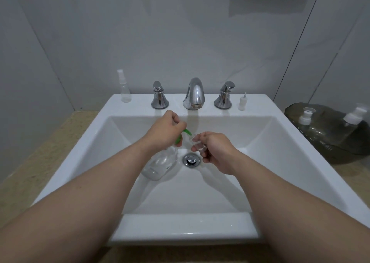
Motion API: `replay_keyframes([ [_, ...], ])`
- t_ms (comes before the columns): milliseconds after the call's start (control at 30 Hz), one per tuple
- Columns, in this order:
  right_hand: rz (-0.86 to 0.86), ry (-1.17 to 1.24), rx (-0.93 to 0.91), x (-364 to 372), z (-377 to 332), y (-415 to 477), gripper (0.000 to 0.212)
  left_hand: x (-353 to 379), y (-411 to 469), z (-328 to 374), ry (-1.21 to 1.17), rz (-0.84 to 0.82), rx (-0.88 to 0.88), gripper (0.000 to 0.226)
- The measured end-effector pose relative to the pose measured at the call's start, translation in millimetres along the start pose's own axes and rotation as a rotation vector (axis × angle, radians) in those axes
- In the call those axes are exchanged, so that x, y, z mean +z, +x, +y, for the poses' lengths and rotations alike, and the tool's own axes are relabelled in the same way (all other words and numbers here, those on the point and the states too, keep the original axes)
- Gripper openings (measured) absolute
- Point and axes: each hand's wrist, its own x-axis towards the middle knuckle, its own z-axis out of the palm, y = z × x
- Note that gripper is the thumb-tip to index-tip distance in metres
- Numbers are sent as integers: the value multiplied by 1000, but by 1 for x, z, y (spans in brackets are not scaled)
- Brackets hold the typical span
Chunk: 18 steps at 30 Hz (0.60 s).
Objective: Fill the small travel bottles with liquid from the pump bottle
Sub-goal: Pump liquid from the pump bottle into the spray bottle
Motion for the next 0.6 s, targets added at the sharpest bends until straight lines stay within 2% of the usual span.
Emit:
replay_keyframes([
  [267,3,-8,13,1,0,0,30,0,1,-2,31,-7,35,12],
  [467,24,-11,18,-4,-1,0,27,3,0,-3,30,17,23,37],
  [600,27,-14,27,-5,0,0,26,4,-1,-3,38,21,24,39],
])
